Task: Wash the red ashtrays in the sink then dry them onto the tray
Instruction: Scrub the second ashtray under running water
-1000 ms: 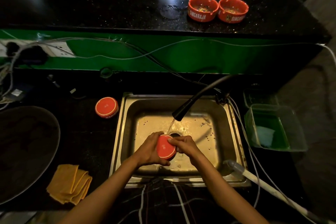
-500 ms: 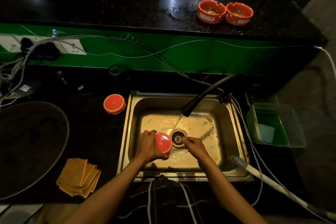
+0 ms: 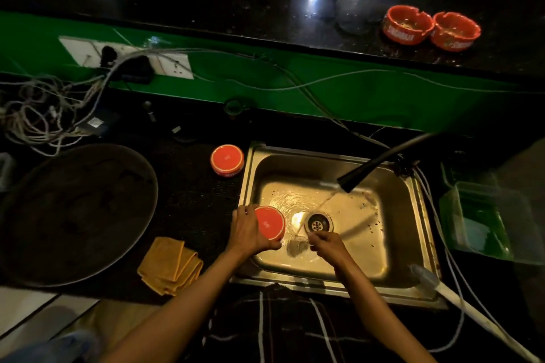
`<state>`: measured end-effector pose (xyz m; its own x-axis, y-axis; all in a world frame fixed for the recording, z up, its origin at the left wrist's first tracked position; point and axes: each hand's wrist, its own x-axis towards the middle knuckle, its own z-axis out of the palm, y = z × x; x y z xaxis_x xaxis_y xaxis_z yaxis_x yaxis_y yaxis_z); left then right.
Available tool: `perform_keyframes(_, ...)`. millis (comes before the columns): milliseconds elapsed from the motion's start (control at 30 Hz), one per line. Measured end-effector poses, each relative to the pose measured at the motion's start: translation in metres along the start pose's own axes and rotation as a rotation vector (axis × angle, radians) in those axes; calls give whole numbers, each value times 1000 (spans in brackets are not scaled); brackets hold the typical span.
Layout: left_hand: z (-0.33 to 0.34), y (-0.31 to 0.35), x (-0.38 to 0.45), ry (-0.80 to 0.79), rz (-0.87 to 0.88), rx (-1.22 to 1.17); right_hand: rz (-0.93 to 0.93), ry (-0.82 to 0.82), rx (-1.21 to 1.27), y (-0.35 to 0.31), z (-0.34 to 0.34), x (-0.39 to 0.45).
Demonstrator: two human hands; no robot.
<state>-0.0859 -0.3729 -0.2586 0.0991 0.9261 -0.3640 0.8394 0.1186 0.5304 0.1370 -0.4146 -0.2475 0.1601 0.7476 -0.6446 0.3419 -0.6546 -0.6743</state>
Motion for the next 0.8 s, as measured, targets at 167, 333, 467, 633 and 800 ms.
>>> perform_keyframes(167, -38, -46, 14, 61, -102, -13, -3, -39, -5, -23, 25, 10)
perform_keyframes(333, -80, -95, 35, 131, -207, -49, -14, -34, -37, -49, 43, 23)
perform_keyframes(467, -113, -127, 62, 150, -256, -51, -19, -16, -65, -70, 60, 31)
perform_keyframes(633, -143, -148, 105, 163, -219, 25, 9, -3, -67, -83, 79, 38)
perform_keyframes(800, -153, -157, 141, 156, -195, 16, 45, 17, -39, -89, 94, 36)
